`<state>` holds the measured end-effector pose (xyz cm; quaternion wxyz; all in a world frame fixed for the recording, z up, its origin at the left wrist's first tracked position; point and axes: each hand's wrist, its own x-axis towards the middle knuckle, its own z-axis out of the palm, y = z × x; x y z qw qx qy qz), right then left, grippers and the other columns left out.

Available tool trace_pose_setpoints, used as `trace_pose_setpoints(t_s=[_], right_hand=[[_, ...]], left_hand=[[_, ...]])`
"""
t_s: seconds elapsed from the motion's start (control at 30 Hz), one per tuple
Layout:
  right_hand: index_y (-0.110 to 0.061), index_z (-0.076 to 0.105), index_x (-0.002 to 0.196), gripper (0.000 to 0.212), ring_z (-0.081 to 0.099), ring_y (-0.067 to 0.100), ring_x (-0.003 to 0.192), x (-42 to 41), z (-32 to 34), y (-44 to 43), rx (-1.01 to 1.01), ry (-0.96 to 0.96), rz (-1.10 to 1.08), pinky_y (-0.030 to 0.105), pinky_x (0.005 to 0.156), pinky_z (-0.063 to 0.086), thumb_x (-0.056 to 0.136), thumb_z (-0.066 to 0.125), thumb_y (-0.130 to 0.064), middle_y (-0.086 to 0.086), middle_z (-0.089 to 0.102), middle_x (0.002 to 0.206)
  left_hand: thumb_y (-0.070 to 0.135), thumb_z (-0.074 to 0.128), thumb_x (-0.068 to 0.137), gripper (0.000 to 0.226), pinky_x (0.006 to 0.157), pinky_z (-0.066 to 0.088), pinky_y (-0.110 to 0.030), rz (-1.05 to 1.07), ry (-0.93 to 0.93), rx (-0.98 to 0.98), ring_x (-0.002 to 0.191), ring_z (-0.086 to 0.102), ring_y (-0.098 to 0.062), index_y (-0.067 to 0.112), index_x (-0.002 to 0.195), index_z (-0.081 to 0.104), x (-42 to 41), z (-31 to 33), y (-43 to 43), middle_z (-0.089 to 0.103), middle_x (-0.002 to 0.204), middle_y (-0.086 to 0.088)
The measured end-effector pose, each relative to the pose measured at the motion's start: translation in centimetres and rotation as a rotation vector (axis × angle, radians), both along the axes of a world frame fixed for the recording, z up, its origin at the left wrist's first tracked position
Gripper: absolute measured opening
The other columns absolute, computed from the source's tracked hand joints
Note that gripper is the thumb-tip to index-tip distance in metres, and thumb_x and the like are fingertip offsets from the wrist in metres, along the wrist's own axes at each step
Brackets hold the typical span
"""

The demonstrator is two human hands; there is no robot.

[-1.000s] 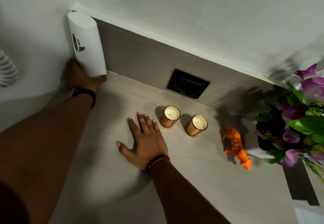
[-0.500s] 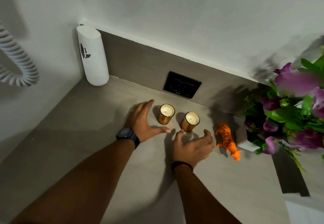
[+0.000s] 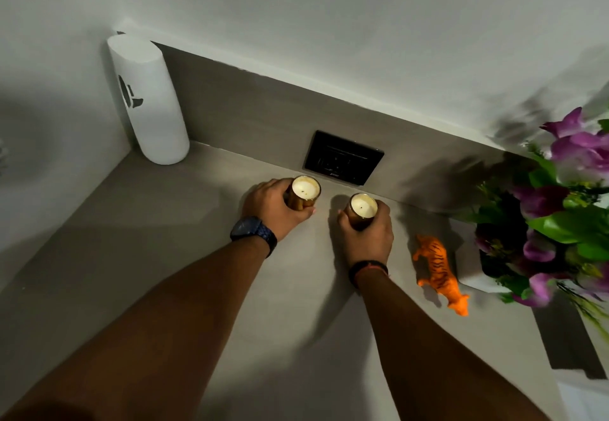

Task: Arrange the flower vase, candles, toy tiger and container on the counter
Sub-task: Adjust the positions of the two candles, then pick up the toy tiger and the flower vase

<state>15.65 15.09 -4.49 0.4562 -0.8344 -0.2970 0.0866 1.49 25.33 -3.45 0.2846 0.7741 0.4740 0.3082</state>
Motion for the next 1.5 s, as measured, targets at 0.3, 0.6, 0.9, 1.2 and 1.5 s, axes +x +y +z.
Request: trace_pose_setpoints(t_s=[0.3, 0.6, 0.9, 1.2, 1.5], right_hand=[[-0.017, 0.043, 0.129, 0.064, 0.053, 0.028, 0.112, 2.2, -0.1, 3.3, 0.023, -0.043, -0.002, 0.035, 0.092, 0.044, 0.076, 0.075, -0.035, 0.01, 0.057, 0.124], [-0.017, 0.032, 0.14, 0.089, 0.045, 0.026, 0.123, 1.0, 1.1, 1.9, 0.091, -0.013, -0.058, 0.028, 0.094, 0.038, 0.069, 0.078, -0.047, 0.012, 0.042, 0.138], [-0.008, 0.053, 0.093, 0.024, 0.055, 0.024, 0.076, 0.6, 6.3, -6.9, 0.338, -0.163, -0.148, 0.031, 0.065, 0.042, 0.083, 0.064, -0.027, 0.009, 0.058, 0.085], [0.0, 0.062, 0.064, 0.033, 0.06, 0.041, 0.065, 5.4, 6.3, -18.9, 0.13, -0.161, -0.349, 0.037, 0.06, 0.043, 0.073, 0.053, -0.031, 0.024, 0.063, 0.064], [0.003, 0.052, 0.118, 0.072, 0.05, 0.041, 0.107, 10.1, 3.4, -19.9, -0.089, -0.003, -0.393, 0.042, 0.088, 0.042, 0.065, 0.08, -0.036, 0.024, 0.057, 0.111]], left_hand=[[0.042, 0.085, 0.061, 0.058, 0.083, 0.052, -0.041, 0.033, -0.075, -0.039, 0.095, 0.06, -0.028, 0.019, 0.11, 0.065, 1.5, -0.1, 3.6, 0.069, 0.106, -0.007], [0.046, 0.091, 0.048, 0.093, 0.089, 0.05, -0.048, 0.132, -0.161, -0.053, 0.11, 0.051, -0.03, 0.017, 0.127, 0.053, 1.1, 0.2, 1.2, 0.048, 0.129, -0.009], [0.05, 0.083, 0.06, 0.064, 0.086, 0.045, -0.048, 0.19, -0.146, 0.065, 0.104, 0.051, -0.036, 0.012, 0.106, 0.061, 3.8, 3.5, -8.7, 0.055, 0.115, -0.015], [0.059, 0.07, 0.071, 0.056, 0.072, 0.039, -0.027, 0.092, -0.064, -0.322, 0.098, 0.059, -0.022, 0.021, 0.112, 0.059, 11.8, 6.2, -17.5, 0.066, 0.11, -0.003], [0.052, 0.069, 0.069, 0.064, 0.069, 0.039, -0.036, 0.098, 0.132, -0.454, 0.107, 0.056, -0.036, 0.016, 0.12, 0.052, 16.5, 4.9, -17.7, 0.059, 0.119, -0.012]])
